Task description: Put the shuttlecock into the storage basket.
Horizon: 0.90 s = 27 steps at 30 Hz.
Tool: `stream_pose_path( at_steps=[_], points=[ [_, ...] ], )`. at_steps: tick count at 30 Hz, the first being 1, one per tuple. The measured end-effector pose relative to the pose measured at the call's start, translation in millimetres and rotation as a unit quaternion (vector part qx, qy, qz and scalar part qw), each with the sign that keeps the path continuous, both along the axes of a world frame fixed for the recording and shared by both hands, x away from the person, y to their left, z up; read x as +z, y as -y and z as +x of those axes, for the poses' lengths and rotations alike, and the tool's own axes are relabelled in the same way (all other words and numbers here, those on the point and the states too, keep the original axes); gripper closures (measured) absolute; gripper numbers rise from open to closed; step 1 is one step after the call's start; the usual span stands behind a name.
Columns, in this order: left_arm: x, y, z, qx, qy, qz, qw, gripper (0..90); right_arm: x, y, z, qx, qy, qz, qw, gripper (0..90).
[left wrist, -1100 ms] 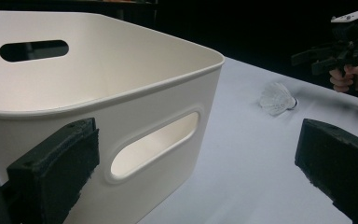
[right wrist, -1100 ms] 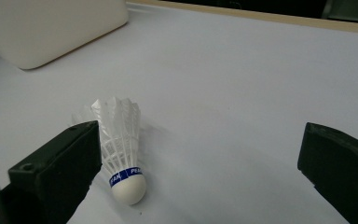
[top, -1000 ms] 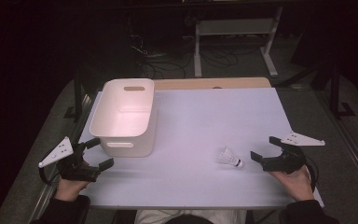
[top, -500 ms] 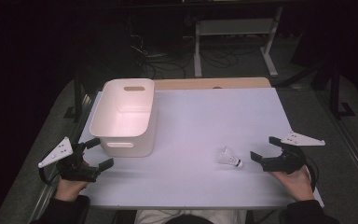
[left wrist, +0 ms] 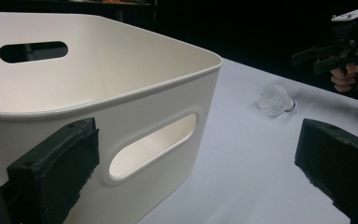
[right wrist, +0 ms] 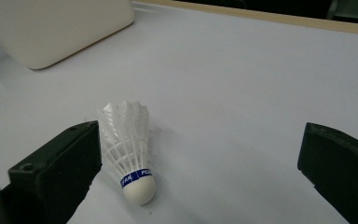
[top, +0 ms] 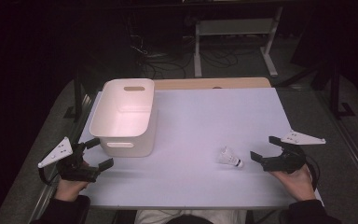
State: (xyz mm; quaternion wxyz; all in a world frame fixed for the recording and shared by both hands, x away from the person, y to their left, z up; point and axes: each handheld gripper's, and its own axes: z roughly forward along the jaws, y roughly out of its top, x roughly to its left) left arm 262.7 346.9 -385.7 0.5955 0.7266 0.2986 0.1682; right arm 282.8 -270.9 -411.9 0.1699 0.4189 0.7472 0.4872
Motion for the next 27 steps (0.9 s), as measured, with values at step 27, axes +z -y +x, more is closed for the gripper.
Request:
stream_pose_path(
  at_steps=[27],
  points=[
    [-0.1, 0.1, 0.5, -0.001, 0.0, -0.001, 1.0, 0.0, 22.8, -17.4, 15.6, 0.051, -0.021, -0.043, 0.9975, 0.0]
  ],
)
